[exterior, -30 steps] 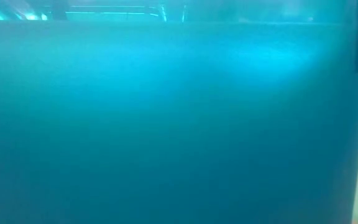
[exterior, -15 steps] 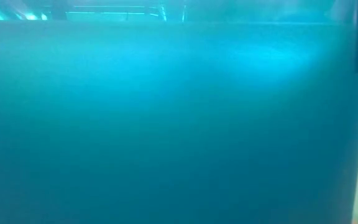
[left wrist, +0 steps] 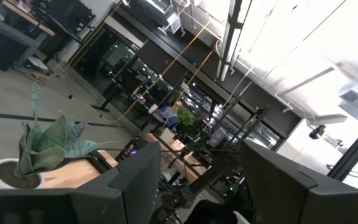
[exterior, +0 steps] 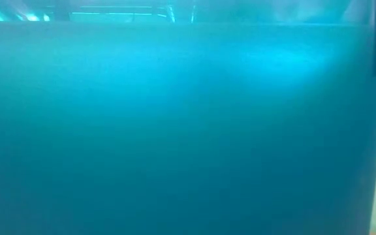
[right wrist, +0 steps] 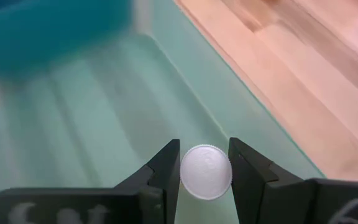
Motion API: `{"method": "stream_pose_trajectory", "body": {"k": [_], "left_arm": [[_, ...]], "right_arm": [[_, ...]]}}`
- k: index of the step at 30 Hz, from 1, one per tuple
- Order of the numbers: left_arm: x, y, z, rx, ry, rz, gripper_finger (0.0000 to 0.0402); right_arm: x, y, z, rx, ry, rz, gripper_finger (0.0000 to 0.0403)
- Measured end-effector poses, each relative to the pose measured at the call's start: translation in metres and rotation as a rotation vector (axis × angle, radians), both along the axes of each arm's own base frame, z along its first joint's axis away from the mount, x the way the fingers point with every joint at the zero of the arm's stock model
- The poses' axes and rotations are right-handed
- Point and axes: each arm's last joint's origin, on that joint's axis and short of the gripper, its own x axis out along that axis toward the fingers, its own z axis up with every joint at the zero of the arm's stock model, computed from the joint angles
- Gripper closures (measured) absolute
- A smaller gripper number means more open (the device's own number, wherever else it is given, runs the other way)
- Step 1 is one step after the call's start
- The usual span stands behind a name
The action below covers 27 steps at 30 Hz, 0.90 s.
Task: Pick and place medicine bottles into bin by pill shape (circle, oval)
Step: Put the small orange pill bottle into the light blue bin
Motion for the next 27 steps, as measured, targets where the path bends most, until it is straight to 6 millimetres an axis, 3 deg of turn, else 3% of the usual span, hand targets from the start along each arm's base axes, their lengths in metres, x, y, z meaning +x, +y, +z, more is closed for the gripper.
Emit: {"method": "stream_pose_trajectory", "body": {"k": [6,19,27], "left_arm": [[0.000,0.000,0.000,0.000,0.000,0.000,0.0187],[0.000,0.000,0.000,0.000,0.000,0.000,0.0187],[0.000,0.000,0.000,0.003,0.000,-0.008,0.0187]], "right_arm": [[0.001,0.001,-0.012,-0.028,0.014,-0.032,0.0280],[0.005,-0.002,-0.013,-0.045,0.045,-0.020,0.0275],[0.005,-0.002,-0.013,-0.041,0.068,-0.017,0.0217]]}}
